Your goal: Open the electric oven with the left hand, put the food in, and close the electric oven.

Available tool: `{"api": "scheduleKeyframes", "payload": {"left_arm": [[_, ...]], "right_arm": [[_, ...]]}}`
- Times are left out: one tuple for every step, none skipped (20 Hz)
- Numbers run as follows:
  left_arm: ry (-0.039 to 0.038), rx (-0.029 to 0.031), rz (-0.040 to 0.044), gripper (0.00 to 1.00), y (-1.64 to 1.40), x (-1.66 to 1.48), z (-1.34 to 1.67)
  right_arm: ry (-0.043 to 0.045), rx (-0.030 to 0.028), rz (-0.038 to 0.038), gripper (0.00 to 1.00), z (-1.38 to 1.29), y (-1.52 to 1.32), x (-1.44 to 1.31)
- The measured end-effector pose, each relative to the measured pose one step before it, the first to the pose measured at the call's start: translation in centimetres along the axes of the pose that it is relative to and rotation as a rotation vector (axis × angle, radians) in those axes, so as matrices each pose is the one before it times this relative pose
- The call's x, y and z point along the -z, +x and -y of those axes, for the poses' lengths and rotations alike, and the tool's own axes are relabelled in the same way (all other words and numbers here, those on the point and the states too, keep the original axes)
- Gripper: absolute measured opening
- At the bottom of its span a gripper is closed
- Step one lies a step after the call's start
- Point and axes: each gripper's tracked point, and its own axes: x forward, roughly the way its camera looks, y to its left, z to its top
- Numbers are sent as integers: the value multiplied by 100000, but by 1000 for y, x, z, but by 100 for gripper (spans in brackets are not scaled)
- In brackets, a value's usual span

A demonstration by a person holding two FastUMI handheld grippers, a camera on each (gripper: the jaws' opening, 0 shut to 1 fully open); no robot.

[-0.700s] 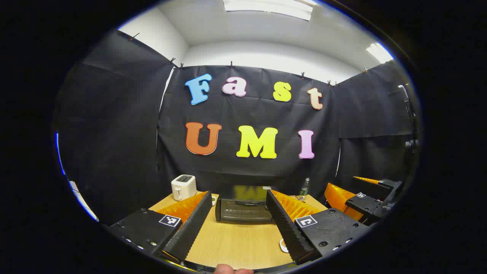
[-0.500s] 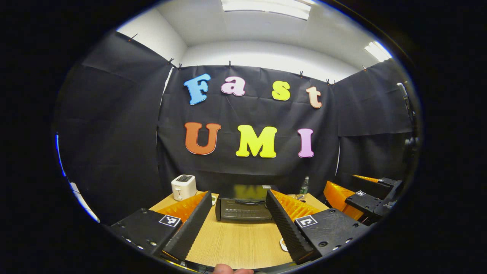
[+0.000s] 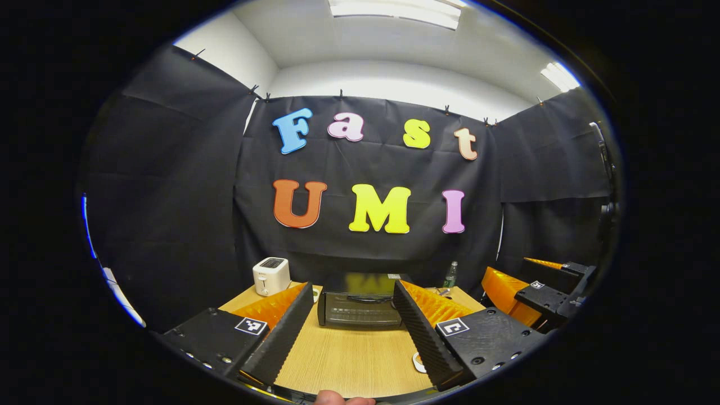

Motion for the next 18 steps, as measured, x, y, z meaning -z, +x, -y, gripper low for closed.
{"api": "scheduleKeyframes", "payload": {"left_arm": [[310,367,83,94,36,38,140],[288,247,190,94,43,-114,104],[-30,238,209,94,17,-15,-4],[-215,365,33,94,88,-28,133],[-237,102,24,94,167,47,15],[-184,99,-252,94,90,-9,11],[-34,-12,-320,94,-22,214,-38],[-94,-168,-179,94,36,36,8],[-179,-107,-180,94,-10,98,77],[-154,-84,-85,94,29,75,40],[24,-98,-357,94,42,177,-96],[48,-11,-433,94,160,193,62],[-24,-203,-702,94,99,251,7],[-160,-132,-736,94,228,308,-34],[-148,-136,-574,94,160,147,67],[-44,-40,-396,94,189,-17,15],[4,-30,-352,94,340,27,69],[169,163,-852,94,363,54,99]], "right_arm": [[32,190,203,97,76,87,-117],[67,92,256,97,25,48,-55],[-20,-78,311,97,-84,45,-166],[-251,-199,140,97,-67,106,47],[-403,-43,43,97,-5,119,-93],[-14,-71,91,97,-18,36,32],[168,-69,-154,97,3,-2,17],[48,-119,-235,97,-27,41,95],[-272,-99,-140,97,7,17,43],[-346,-155,-17,97,-16,36,61],[-378,-23,160,97,-45,102,-53],[-181,-259,-246,97,12,148,251],[58,-353,-497,97,-95,263,186],[243,-351,-641,97,-39,191,261],[169,-202,-693,97,32,301,135],[382,6,-119,97,158,106,103],[332,239,-160,97,170,420,-6],[227,75,-243,97,154,452,190]]}}
